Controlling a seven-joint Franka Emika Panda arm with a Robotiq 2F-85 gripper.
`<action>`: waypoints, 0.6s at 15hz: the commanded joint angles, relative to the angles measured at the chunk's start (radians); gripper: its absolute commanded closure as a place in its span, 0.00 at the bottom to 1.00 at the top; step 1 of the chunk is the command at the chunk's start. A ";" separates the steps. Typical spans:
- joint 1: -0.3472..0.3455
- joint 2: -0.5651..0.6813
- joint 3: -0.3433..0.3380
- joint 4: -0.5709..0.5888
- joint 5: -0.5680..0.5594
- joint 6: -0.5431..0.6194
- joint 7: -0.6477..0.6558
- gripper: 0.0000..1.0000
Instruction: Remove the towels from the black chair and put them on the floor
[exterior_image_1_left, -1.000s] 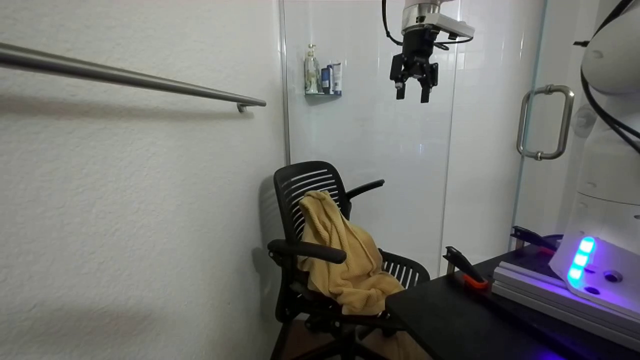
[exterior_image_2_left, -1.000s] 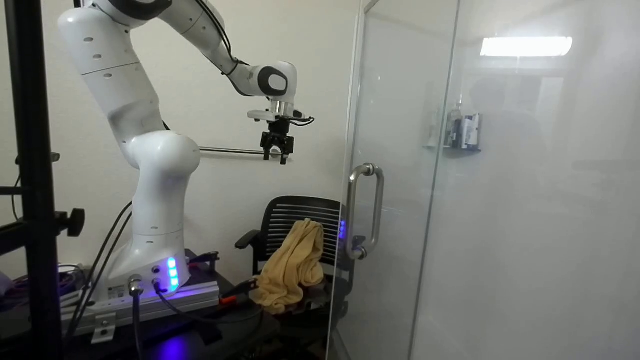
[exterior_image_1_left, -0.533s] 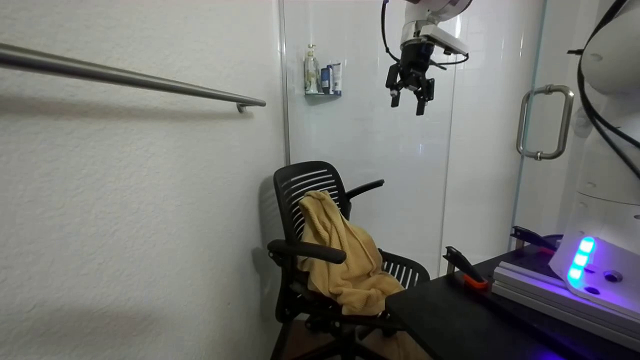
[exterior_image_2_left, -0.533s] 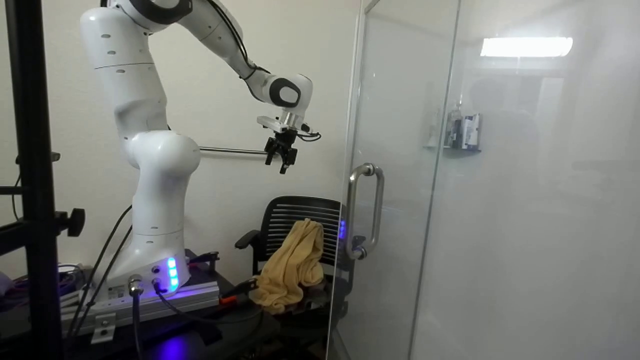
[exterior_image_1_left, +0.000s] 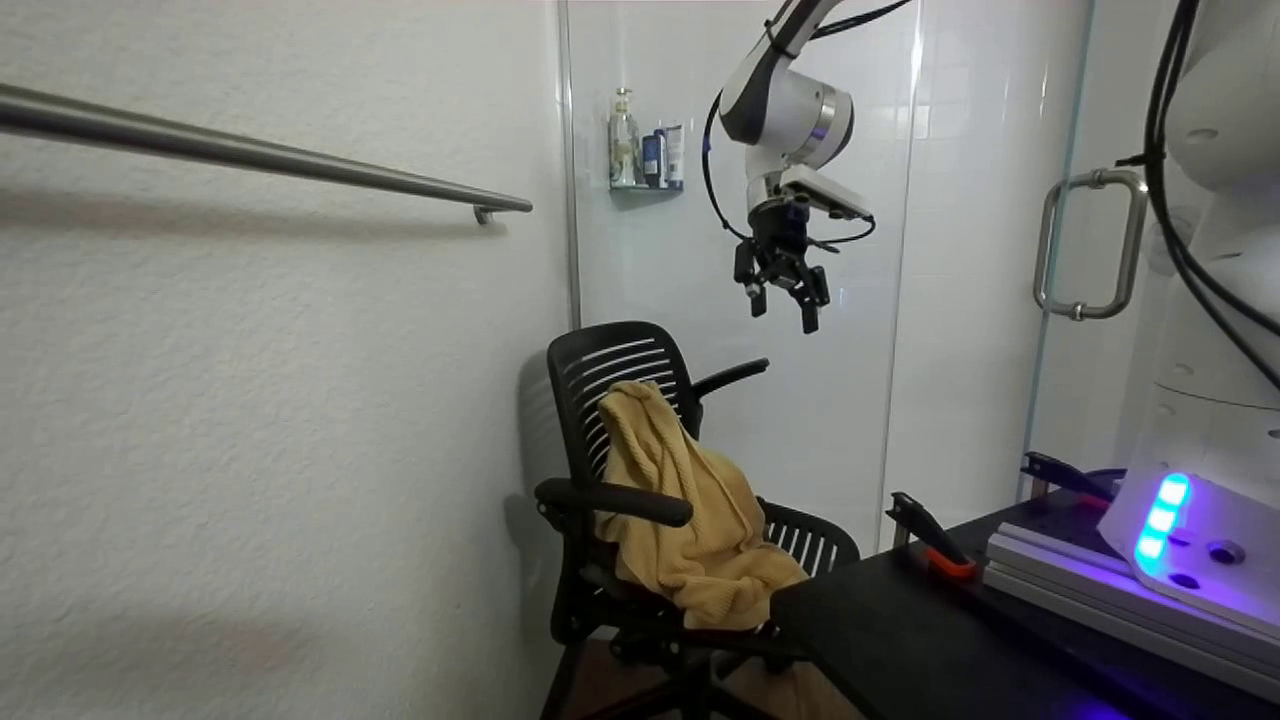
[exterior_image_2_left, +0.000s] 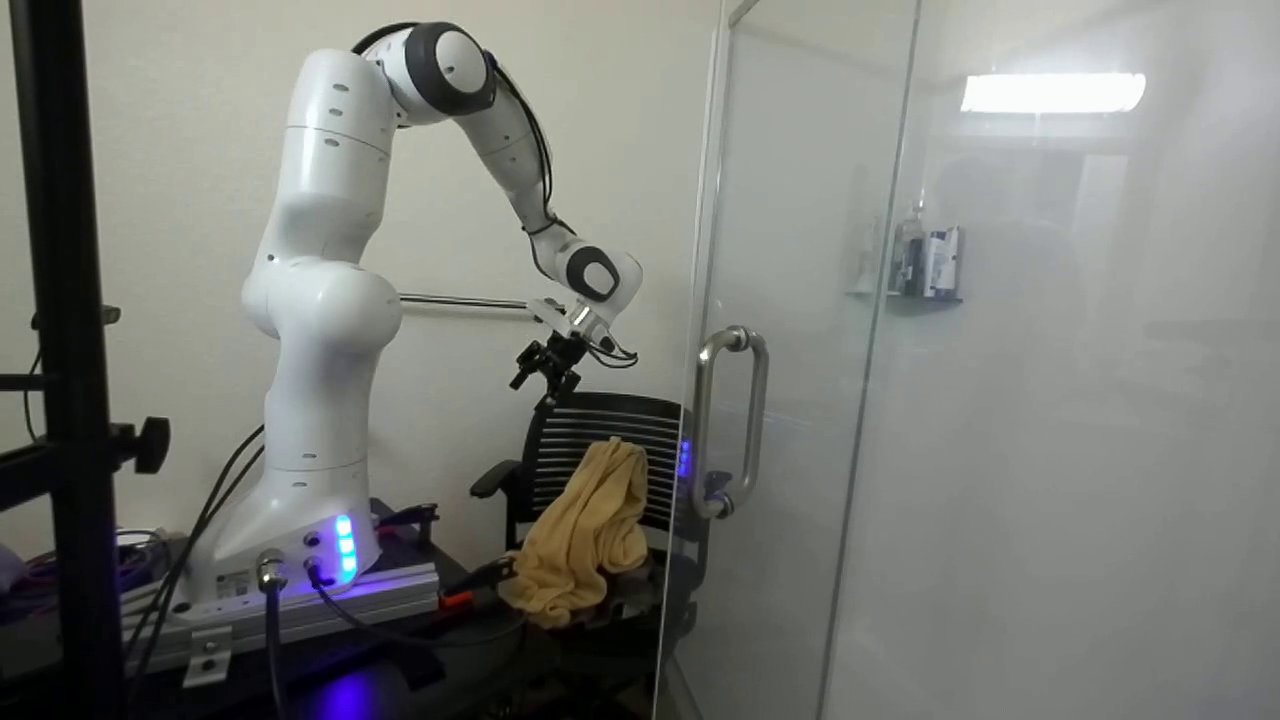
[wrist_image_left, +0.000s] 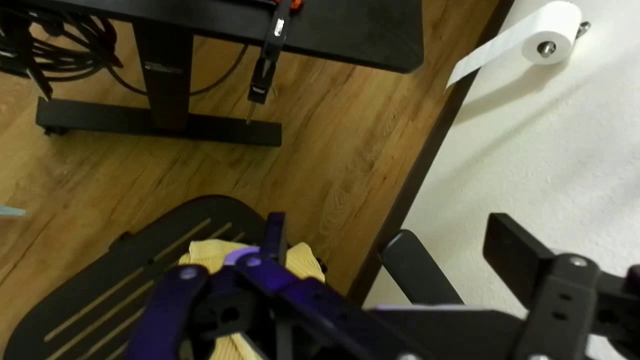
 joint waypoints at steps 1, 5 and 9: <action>-0.007 0.106 0.048 0.007 -0.060 0.093 0.017 0.00; 0.013 0.171 0.070 -0.036 -0.168 0.431 0.097 0.00; 0.002 0.200 0.086 -0.031 -0.218 0.552 0.164 0.00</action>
